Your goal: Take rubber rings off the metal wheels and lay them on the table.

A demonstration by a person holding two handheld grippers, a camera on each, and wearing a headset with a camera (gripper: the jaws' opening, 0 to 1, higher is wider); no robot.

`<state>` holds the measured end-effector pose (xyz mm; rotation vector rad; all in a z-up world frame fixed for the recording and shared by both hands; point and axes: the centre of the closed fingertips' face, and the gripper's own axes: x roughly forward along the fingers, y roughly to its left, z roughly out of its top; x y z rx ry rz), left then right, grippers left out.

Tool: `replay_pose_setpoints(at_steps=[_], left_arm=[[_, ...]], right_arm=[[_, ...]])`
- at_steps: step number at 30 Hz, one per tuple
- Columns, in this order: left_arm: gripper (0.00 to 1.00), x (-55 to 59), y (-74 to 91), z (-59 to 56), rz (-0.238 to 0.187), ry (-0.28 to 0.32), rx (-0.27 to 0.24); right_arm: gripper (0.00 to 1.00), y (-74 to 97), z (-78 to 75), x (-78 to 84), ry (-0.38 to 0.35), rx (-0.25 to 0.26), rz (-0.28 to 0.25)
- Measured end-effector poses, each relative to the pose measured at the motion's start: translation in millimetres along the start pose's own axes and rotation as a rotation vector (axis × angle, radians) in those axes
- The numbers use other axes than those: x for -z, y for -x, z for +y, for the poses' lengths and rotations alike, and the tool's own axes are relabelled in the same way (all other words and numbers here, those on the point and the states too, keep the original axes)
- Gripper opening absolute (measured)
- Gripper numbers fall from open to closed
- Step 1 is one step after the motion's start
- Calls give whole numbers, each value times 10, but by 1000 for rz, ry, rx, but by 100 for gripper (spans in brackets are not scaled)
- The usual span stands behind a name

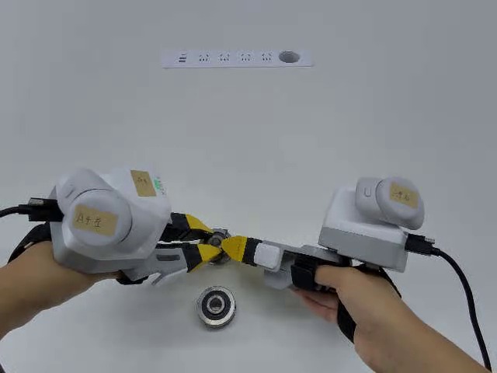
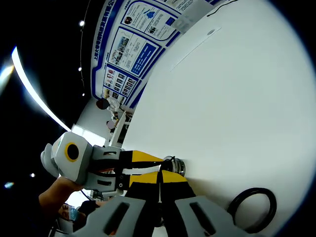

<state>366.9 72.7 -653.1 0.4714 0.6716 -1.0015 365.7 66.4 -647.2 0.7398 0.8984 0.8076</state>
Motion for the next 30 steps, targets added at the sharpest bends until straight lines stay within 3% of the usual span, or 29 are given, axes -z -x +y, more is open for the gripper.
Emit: replay_pose_setpoints(at_steps=[9, 13, 30], left_arm=[[13, 1, -1, 4, 0, 0, 1], [13, 6, -1, 10, -4, 2, 0], [13, 4, 0, 15, 2, 0, -16]], right_arm=[[1, 4, 44, 10, 13, -20, 7], [1, 9, 153, 50, 19, -64, 21], [1, 19, 57, 29, -52, -6, 6]])
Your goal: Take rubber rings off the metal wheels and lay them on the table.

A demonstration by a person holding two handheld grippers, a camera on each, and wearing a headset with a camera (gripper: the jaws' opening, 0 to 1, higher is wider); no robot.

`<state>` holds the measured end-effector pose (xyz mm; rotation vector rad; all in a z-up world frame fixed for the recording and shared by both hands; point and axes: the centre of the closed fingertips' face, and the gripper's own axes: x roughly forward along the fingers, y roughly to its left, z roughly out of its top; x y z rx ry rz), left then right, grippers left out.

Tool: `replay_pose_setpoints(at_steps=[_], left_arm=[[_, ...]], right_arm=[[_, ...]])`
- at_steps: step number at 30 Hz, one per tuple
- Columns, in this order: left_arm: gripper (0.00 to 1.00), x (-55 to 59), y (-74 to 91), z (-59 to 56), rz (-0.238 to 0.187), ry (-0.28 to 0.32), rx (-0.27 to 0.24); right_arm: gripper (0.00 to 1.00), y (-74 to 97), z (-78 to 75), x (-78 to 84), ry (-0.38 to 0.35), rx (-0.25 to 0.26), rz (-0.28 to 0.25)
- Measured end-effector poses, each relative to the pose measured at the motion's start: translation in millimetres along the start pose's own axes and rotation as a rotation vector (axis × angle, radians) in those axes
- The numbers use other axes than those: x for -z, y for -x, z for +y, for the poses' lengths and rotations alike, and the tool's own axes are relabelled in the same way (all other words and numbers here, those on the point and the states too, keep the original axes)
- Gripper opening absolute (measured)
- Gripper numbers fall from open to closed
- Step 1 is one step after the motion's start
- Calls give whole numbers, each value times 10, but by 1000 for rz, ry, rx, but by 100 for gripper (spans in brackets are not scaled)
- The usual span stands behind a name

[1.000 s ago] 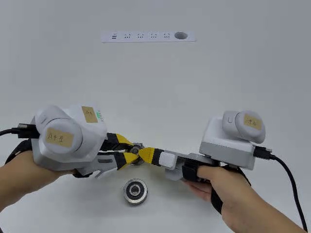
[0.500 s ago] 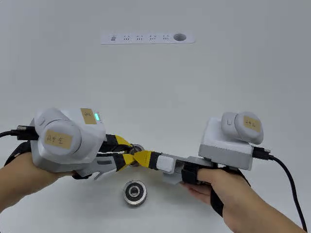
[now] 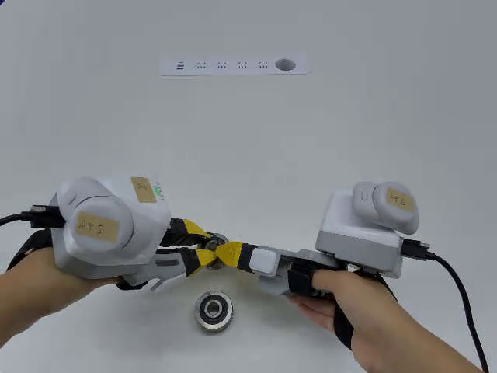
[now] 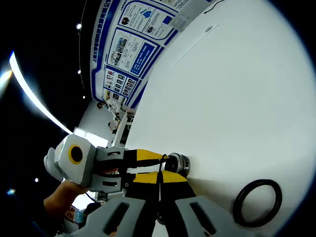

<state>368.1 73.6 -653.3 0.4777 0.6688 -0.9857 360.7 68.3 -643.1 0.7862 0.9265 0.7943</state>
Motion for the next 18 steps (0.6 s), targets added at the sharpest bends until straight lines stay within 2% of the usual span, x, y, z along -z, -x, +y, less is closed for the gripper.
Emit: replay_pose_setpoints(at_steps=[18], left_arm=[[18, 39, 62, 33, 23, -8, -31]], right_arm=[[1, -25, -29, -16, -39, 16, -17]])
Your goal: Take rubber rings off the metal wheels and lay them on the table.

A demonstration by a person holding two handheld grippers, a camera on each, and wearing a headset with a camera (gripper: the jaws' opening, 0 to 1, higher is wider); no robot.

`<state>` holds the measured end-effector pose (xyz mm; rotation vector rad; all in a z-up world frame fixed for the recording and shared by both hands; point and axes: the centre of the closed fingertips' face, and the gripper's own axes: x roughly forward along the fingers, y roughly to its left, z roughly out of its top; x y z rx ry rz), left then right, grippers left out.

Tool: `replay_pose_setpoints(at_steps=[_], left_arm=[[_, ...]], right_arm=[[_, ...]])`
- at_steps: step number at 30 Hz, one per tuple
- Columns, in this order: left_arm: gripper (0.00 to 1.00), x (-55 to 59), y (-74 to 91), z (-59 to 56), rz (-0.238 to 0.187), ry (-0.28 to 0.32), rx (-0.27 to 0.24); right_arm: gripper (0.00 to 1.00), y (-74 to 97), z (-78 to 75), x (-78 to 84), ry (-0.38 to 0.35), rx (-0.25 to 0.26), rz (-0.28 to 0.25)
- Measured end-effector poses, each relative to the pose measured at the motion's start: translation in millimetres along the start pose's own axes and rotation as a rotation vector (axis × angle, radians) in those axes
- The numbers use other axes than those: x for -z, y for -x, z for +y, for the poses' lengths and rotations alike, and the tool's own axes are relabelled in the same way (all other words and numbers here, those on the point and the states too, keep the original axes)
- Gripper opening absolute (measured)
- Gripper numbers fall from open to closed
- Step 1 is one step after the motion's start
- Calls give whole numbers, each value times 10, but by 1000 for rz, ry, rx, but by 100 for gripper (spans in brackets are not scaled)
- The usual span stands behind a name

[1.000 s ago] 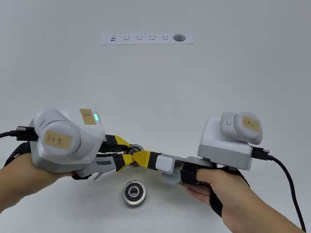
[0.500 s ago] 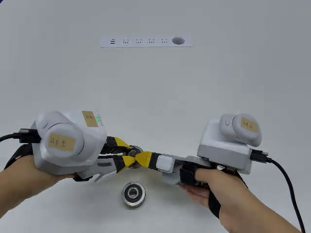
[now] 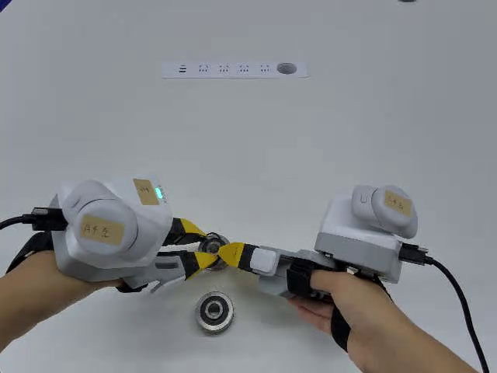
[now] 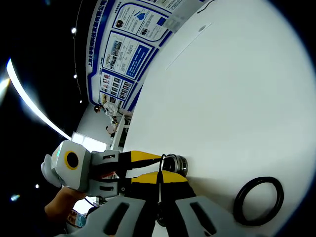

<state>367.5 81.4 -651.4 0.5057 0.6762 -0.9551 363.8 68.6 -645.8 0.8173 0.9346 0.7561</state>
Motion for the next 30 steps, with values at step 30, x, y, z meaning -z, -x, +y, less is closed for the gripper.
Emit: replay_pose_setpoints(at_steps=[30], left_arm=[[21, -99, 347, -4, -98, 86, -78]], right_arm=[[2, 411, -24, -310, -62, -6, -121]])
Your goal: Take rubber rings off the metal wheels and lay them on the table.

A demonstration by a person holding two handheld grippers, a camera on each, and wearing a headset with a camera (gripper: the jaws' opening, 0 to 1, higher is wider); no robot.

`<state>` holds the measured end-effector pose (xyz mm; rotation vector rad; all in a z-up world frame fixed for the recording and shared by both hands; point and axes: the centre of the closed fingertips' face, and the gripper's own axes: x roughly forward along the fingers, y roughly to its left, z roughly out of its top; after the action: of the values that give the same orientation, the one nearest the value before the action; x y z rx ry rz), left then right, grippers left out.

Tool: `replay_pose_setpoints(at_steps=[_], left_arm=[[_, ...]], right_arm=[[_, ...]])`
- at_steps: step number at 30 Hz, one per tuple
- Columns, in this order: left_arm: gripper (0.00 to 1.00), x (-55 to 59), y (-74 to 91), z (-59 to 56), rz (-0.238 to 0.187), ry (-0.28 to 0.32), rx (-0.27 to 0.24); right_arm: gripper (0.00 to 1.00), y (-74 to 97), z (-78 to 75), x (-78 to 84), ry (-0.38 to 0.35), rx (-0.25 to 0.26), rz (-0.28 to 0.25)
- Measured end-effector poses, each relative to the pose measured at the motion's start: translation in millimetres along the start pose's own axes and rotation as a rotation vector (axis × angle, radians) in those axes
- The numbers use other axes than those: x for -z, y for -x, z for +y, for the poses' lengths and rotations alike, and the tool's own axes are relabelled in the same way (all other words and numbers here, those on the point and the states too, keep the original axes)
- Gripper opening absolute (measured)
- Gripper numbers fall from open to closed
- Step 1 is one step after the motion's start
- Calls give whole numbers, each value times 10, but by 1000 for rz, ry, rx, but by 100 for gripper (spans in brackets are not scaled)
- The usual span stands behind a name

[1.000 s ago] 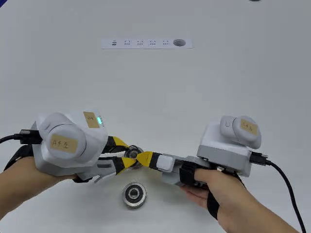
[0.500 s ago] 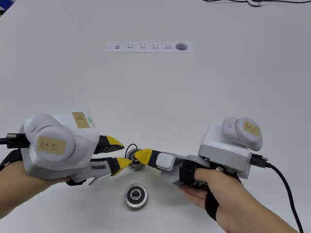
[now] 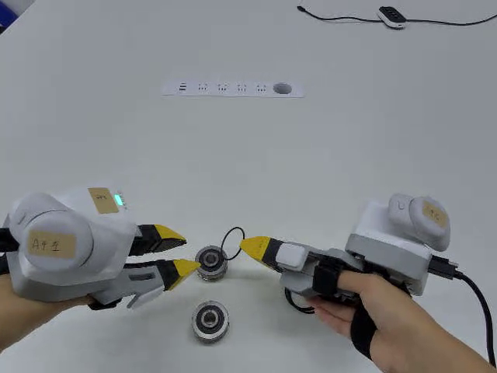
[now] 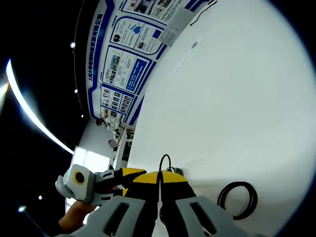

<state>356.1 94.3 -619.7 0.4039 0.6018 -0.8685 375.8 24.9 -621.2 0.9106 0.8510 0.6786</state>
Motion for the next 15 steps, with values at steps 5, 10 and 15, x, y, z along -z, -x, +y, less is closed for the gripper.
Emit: replay_pose_setpoints(at_steps=[5, 10, 15], left_arm=[[25, -27, 51, -33, -21, -14, 0], [31, -34, 105, -35, -39, -36, -12], [35, -3, 137, -78, -29, -52, -9]], right_arm=[[2, 161, -101, -69, -16, 23, -31], [2, 329, -236, -106, -39, 53, -58], [2, 443, -329, -78, -53, 77, -66]])
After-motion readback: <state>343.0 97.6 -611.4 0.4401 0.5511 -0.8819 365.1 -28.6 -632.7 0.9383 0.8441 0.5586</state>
